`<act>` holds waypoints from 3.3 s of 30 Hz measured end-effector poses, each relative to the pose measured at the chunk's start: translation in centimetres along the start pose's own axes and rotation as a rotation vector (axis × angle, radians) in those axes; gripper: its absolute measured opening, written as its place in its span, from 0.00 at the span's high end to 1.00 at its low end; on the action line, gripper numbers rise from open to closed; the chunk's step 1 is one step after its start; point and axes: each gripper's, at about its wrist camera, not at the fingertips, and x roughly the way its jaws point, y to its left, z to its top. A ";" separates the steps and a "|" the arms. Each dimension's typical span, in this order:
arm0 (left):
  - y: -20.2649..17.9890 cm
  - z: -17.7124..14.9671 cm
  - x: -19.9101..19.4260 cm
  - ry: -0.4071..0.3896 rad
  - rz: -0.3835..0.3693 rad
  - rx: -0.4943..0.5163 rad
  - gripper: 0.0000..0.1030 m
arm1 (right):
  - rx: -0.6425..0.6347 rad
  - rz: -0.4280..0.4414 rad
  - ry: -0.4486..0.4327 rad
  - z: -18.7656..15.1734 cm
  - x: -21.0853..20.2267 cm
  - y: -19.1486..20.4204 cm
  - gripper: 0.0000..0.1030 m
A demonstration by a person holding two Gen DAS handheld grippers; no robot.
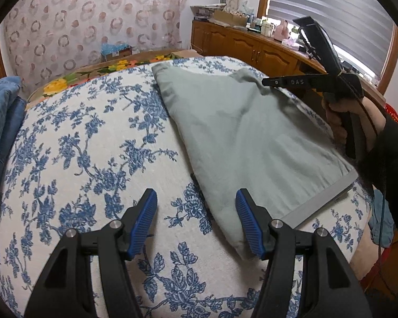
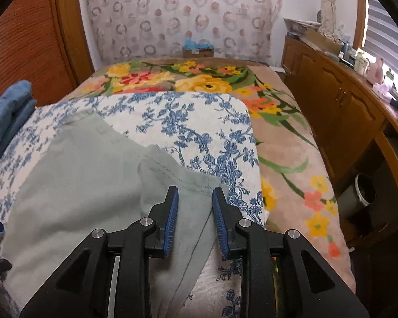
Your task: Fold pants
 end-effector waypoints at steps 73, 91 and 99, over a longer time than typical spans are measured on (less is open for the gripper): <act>-0.8 -2.7 -3.0 -0.040 -0.039 -0.010 0.40 | -0.006 0.117 -0.093 -15.6 -14.1 7.4 0.89; -2.5 -3.4 -2.5 -0.012 -0.078 0.020 0.64 | 0.029 0.084 -0.089 -16.1 -13.4 7.0 0.73; -2.6 -3.8 -2.6 -0.009 -0.080 0.018 0.64 | 0.020 0.089 -0.066 -16.3 -12.7 7.3 0.69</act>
